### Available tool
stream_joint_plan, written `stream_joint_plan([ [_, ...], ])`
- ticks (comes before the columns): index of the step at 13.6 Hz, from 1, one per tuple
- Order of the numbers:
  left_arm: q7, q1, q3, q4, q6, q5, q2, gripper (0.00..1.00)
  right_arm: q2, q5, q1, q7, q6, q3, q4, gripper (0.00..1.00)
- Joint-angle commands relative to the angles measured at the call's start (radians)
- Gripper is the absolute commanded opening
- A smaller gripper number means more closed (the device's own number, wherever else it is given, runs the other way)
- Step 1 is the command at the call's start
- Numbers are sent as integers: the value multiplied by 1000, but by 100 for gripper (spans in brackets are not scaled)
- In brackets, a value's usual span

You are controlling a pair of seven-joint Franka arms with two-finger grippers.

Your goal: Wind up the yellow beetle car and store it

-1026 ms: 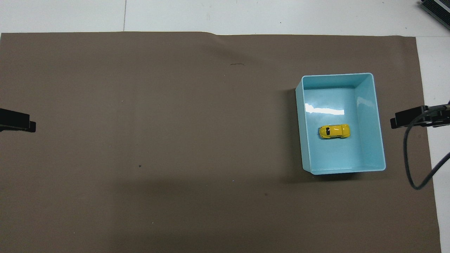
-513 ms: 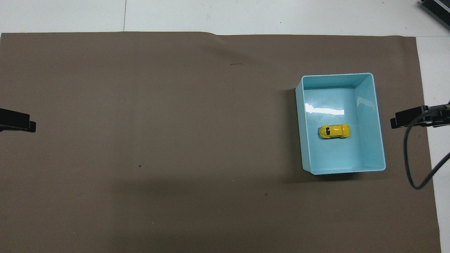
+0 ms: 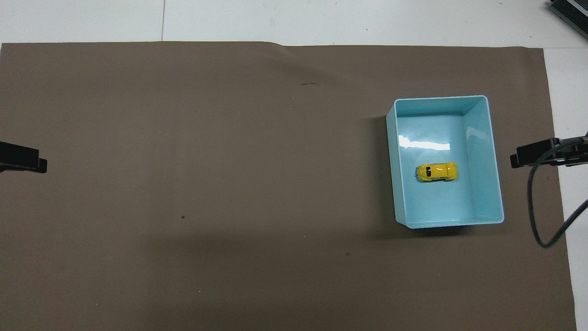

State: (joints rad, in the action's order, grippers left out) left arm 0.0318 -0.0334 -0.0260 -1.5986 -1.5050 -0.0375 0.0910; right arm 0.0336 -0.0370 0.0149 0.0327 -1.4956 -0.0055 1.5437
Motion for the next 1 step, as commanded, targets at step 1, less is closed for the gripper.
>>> stream_joint_plan([
  [1, -3, 12, 9, 6, 16, 15, 1, 100, 12, -3, 2, -5, -5, 4, 6, 100],
])
